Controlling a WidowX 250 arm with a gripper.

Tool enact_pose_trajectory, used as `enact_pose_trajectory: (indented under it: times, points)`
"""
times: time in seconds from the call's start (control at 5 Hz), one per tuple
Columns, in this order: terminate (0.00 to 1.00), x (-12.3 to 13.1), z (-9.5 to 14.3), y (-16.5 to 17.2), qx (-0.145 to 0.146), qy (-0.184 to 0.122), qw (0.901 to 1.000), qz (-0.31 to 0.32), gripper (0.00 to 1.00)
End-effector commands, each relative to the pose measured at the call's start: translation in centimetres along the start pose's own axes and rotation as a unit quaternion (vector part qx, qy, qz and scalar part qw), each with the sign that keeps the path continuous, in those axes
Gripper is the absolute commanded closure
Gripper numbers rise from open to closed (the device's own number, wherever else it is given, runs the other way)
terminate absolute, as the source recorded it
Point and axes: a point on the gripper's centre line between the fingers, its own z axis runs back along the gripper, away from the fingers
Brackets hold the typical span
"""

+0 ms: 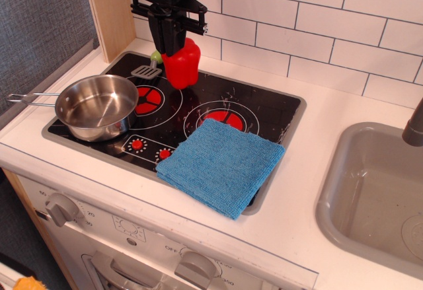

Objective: Move the red pepper next to the green spatula.

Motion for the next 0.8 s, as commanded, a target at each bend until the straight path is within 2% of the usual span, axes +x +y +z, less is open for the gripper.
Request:
enact_pose_trajectory:
  times: [0.0,0.2,0.4,0.6]
  points:
    - [0.00,-0.2,1.1,1.3,0.011,-0.008,0.9999,0.005,1.00]
    - [0.00,-0.2,0.9,1.4,0.010,0.001,0.9999,0.006,0.00]
    - [0.00,0.1,1.7,1.5,0.012,-0.009,0.9999,0.005,0.00]
    - [0.00,0.3,3.7,1.4,0.018,-0.038,0.9991,0.007,0.00]
